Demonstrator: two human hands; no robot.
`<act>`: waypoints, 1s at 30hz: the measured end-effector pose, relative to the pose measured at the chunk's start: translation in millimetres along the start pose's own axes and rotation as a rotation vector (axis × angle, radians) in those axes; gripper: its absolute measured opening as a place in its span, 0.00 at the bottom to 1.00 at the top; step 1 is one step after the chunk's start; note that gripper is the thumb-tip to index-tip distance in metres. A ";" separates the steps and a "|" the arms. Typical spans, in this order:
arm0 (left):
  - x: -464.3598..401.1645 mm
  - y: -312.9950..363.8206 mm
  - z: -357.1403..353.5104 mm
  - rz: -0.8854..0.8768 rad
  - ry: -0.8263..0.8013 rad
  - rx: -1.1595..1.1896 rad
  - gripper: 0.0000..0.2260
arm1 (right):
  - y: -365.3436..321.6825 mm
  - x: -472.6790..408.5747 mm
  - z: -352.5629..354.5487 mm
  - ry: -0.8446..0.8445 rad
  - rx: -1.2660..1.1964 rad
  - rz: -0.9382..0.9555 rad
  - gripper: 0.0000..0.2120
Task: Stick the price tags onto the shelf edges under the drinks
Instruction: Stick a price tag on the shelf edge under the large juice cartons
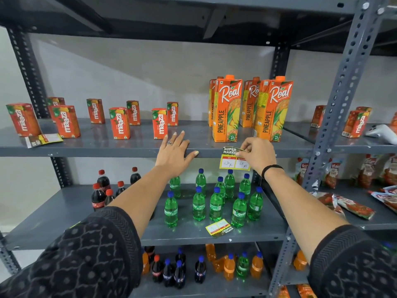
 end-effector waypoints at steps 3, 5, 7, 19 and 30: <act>0.4 -0.1 -2.3 -0.003 0.003 0.002 0.30 | 0.8 -2.4 -2.4 0.015 0.045 0.015 0.11; 0.2 -0.6 -2.1 -0.001 0.010 0.001 0.30 | 0.6 -4.0 -2.5 0.027 0.103 0.040 0.11; -0.6 -0.2 -0.9 0.002 -0.004 0.006 0.30 | 1.5 -4.2 -1.4 0.036 0.166 0.063 0.12; 4.9 -5.6 1.1 -0.073 -0.086 -0.009 0.32 | 5.8 0.8 0.1 0.010 0.212 0.061 0.22; 77.9 -70.9 17.0 -0.107 0.141 0.007 0.25 | -41.7 12.6 -14.2 0.159 -0.050 0.152 0.23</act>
Point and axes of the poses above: each hand's wrist, its own x-axis away from the middle knuckle, its own z-axis out of the back of the hand, y = z × x, the point moved 2 cm from there along -x, towards the middle knuckle, and after that the axes turned 11 degrees about -z, right-handed, at the moved point
